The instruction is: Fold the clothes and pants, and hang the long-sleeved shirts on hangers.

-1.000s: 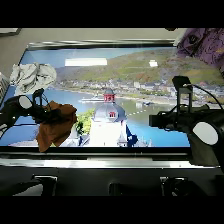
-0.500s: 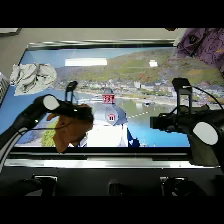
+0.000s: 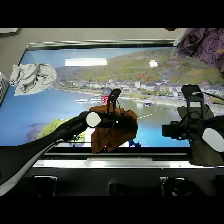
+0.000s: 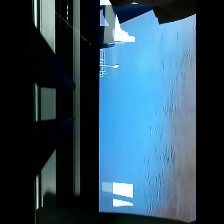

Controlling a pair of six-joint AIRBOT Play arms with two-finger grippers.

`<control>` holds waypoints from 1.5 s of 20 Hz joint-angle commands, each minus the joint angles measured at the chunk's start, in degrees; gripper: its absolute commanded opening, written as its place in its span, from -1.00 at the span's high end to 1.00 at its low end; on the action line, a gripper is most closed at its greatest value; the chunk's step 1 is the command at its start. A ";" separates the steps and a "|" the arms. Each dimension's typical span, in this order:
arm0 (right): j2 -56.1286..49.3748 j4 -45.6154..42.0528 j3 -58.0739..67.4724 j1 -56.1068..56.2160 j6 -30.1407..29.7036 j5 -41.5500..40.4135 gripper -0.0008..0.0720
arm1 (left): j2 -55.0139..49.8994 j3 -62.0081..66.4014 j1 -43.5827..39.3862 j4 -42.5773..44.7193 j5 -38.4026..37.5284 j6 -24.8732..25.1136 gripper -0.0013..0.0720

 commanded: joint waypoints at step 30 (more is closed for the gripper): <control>-30.14 84.50 -36.02 -23.80 -50.31 -37.09 -0.20 | 5.49 1.09 45.00 3.65 -26.82 0.00 -0.90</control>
